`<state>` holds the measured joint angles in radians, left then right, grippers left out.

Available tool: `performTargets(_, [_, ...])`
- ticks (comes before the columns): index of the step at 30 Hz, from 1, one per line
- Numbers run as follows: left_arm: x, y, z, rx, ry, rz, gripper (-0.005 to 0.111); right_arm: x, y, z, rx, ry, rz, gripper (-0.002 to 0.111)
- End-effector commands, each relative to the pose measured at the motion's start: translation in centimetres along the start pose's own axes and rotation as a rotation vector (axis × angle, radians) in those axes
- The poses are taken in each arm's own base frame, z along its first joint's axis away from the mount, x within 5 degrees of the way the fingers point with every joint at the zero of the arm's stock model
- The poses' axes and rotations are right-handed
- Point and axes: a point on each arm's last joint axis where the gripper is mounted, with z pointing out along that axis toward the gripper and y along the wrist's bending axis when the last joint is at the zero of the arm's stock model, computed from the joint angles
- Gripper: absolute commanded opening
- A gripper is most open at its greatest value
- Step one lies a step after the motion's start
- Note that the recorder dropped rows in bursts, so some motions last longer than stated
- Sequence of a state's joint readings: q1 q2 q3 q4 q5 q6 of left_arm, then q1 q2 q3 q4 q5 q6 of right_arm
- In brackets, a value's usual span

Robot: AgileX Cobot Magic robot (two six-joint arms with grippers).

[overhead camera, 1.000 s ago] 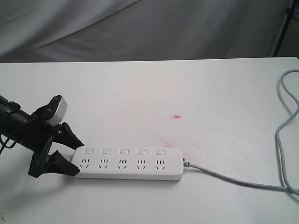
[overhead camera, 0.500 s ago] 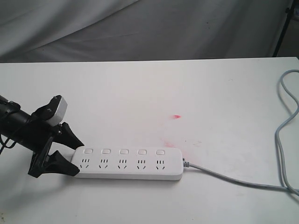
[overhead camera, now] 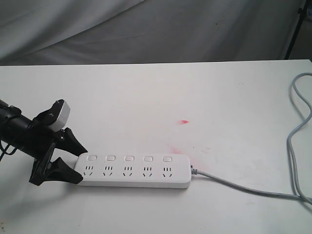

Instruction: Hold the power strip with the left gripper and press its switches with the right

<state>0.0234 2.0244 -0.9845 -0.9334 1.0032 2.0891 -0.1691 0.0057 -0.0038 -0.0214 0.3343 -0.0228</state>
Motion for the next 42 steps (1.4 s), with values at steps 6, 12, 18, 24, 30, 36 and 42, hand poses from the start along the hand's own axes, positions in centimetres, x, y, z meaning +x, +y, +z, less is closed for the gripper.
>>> performTargets(6, [-0.11,0.14,0.07,-0.008,0.006,0.012,0.023,0.10,0.02,0.00,-0.001,-0.002,0.007,0.000])
performTargets(12, [-0.11,0.14,0.07,-0.008,0.006,0.012,0.023,0.10,0.02,0.00,-0.001,-0.002,0.007,0.000])
performTargets(18, [-0.11,0.14,0.07,-0.008,0.006,0.012,0.023,0.10,0.02,0.00,-0.001,-0.002,0.007,0.000])
performTargets(24, [-0.11,0.14,0.07,-0.008,0.006,0.012,0.023,0.10,0.02,0.00,-0.001,-0.002,0.007,0.000])
performTargets(30, [-0.19,0.18,0.07,-0.013,-0.003,0.006,0.023,0.10,0.02,0.00,-0.001,-0.002,0.007,0.000])
performTargets(36, [-0.36,0.28,0.06,-0.024,-0.022,-0.009,0.023,0.10,0.02,0.00,-0.001,-0.002,0.007,0.000])
performTargets(42, [-0.36,0.28,0.06,-0.024,-0.022,-0.009,0.023,0.10,0.02,0.00,-0.001,-0.002,0.007,0.000])
